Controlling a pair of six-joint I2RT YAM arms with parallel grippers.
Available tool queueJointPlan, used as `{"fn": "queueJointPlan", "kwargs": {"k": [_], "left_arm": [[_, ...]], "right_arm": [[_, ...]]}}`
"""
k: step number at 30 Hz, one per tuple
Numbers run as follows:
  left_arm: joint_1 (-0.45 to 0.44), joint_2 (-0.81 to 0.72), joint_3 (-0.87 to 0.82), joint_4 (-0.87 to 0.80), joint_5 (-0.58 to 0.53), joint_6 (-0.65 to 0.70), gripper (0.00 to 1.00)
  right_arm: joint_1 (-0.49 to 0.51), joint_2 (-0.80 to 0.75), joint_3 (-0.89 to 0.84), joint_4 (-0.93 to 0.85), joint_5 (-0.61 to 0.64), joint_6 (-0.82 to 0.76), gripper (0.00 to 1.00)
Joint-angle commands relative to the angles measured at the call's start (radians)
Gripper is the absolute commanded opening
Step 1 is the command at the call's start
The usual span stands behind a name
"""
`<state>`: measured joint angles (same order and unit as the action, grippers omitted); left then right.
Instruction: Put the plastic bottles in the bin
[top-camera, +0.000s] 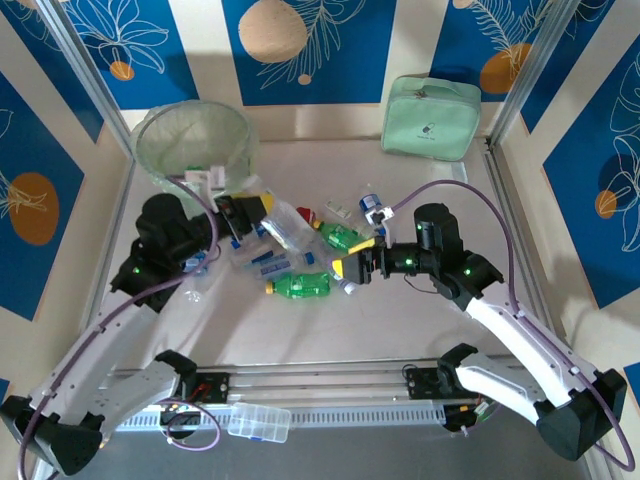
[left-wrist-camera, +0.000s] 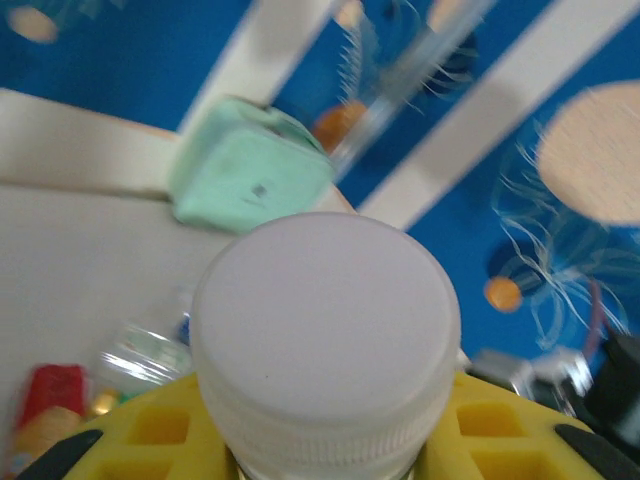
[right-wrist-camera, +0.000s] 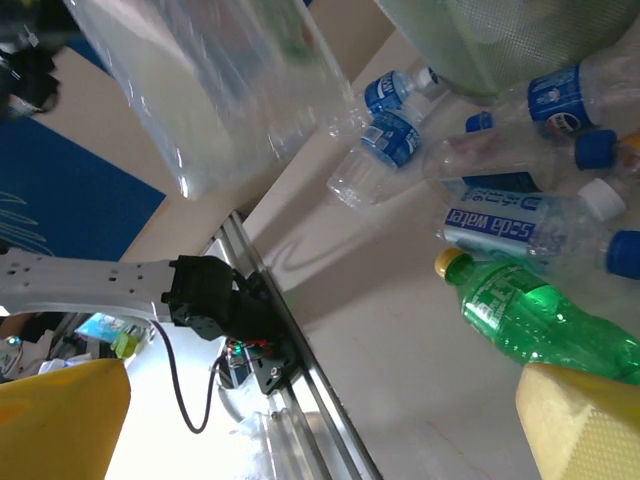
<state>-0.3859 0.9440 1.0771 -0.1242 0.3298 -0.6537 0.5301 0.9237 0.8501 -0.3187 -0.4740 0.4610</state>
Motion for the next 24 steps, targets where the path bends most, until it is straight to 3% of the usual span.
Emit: {"fn": "queueJointPlan", "kwargs": {"k": [1, 7, 11, 14, 17, 24], "left_arm": [[0.085, 0.061, 0.117, -0.107, -0.095, 0.012, 0.18], [0.216, 0.179, 0.299, -0.178, -0.228, 0.004, 0.15], [0.311, 0.271, 0.406, -0.146, -0.225, 0.013, 0.21], [0.341, 0.371, 0.543, -0.217, -0.254, 0.074, 0.22], [0.367, 0.429, 0.575, -0.229, -0.287, 0.100, 0.22], [0.427, 0.562, 0.619, -0.313, -0.231, 0.165, 0.21]], "right_arm": [[-0.004, -0.010, 0.004, -0.028, 0.026, -0.010, 0.99], [-0.004, -0.016, 0.011, -0.042, 0.037, -0.024, 0.99], [-0.002, -0.009, -0.007, -0.026, 0.020, -0.013, 0.99], [0.004, -0.003, -0.030, -0.007, 0.015, -0.004, 0.99], [0.017, 0.003, -0.035, -0.013, 0.031, -0.010, 0.99], [0.028, 0.001, -0.034, -0.031, 0.050, -0.025, 0.99]]}}
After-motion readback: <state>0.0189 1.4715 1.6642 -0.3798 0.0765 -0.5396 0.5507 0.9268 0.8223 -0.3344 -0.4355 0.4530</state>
